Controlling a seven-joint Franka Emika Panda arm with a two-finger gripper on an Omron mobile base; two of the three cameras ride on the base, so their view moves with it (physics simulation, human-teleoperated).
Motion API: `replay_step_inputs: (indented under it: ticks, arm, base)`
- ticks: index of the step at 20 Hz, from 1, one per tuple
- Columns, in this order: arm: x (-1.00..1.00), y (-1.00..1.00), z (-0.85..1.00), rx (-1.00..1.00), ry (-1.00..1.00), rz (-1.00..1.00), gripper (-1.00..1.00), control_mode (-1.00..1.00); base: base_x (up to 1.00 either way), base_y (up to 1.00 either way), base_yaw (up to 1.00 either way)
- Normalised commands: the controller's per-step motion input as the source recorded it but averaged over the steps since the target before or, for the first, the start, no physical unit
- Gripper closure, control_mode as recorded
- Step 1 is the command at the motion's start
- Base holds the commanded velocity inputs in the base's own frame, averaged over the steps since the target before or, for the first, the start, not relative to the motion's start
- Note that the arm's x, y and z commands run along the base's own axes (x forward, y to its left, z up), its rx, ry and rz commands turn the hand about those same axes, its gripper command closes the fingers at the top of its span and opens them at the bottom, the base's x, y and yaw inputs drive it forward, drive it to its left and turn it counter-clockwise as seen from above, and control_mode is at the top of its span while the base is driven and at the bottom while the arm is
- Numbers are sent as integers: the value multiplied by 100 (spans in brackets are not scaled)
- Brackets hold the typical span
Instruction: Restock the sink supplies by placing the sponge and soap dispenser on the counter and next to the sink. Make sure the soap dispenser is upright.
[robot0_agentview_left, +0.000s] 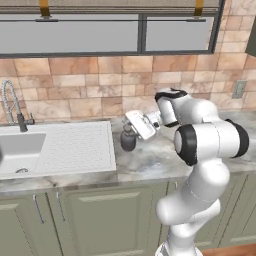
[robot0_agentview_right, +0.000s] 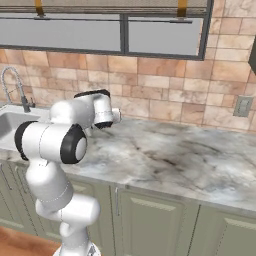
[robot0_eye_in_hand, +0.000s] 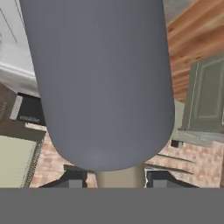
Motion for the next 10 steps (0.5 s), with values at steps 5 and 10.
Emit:
replay_step_inputs:
  ticks: [5,10]
  arm:
    - [63,-3,0,9,1,-23,100,-100]
    - [58,-12,-26,14,6,-1,100,-100]
  base:
    - [0,0,0]
    - [0,0,0]
